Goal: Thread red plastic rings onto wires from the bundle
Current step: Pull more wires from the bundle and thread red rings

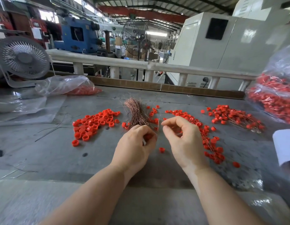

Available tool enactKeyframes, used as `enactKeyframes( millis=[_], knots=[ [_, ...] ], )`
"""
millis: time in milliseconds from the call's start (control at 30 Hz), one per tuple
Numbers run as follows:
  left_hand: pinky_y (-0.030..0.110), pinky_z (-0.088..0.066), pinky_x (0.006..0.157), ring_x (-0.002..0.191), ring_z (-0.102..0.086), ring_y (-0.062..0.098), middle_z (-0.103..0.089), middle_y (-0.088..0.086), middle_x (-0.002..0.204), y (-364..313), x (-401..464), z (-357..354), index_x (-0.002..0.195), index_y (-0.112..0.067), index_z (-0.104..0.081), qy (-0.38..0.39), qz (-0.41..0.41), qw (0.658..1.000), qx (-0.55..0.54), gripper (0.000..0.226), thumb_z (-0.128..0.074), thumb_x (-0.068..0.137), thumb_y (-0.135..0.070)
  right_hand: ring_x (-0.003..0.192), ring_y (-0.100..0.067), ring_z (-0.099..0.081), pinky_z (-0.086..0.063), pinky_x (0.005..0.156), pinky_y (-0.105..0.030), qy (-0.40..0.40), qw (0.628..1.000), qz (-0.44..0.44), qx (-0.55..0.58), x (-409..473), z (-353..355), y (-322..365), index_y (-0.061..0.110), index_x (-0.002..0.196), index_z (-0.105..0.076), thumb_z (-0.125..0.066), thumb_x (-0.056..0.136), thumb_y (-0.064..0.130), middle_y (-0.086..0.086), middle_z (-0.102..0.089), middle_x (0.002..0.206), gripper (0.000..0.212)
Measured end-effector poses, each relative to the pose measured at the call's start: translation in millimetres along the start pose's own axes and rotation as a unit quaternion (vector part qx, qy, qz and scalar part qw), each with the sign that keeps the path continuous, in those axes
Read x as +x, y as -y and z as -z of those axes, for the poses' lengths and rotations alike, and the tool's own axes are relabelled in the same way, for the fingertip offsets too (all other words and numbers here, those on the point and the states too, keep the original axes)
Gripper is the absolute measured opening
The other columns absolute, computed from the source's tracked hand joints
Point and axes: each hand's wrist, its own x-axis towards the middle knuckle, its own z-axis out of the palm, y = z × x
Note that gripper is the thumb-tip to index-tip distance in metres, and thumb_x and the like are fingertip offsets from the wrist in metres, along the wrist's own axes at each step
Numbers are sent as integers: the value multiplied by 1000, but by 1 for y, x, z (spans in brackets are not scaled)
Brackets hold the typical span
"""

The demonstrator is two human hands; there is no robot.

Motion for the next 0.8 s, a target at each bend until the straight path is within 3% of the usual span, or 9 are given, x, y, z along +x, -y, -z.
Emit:
enactKeyframes(
  millis=[133, 233, 400, 600, 800],
  knots=[
    [9, -34, 63, 66, -48, -2, -49, -12, 72, -1, -1, -2, 79, -20, -63, 8, -12, 1000, 9, 5, -64, 83, -18, 63, -2, -58, -50, 62, -16, 54, 996, -47, 57, 0, 0, 2, 16, 75, -67, -68, 82, 9, 5, -65, 67, 9],
    [5, -34, 62, 70, -48, -6, -51, -12, 73, -1, 0, -3, 80, -19, -63, 1, -4, 1000, -8, 4, -63, 84, -17, 62, -5, -58, -51, 66, -23, 41, 995, -54, 77, 0, 2, 0, 19, 69, -64, -67, 82, 6, 5, -64, 64, 19],
    [5, -33, 61, 67, -48, -6, -53, -11, 72, -1, 2, -3, 77, -21, -62, 5, 31, 999, -32, 8, -62, 84, -18, 57, 1, -56, -49, 62, -17, 25, 993, -49, 107, 1, 3, -3, 23, 68, -64, -68, 81, 4, 12, -63, 57, 23],
    [19, -39, 52, 48, -46, 2, -50, -10, 51, 1, 7, 0, 69, -25, -59, -39, 152, 978, -136, 19, -60, 87, -17, 55, 4, -51, -41, 55, -10, -16, 986, -71, 149, 5, 3, -10, 23, 69, -65, -66, 83, 4, 10, -63, 60, 23],
    [18, -37, 44, 37, -42, 1, -48, -10, 45, 2, 7, 3, 74, -20, -60, -81, 213, 947, -226, 14, -59, 88, -18, 53, 3, -47, -36, 50, -9, -40, 984, -96, 145, 6, 5, -16, 22, 69, -64, -62, 85, 4, 10, -59, 57, 24]
  ],
)
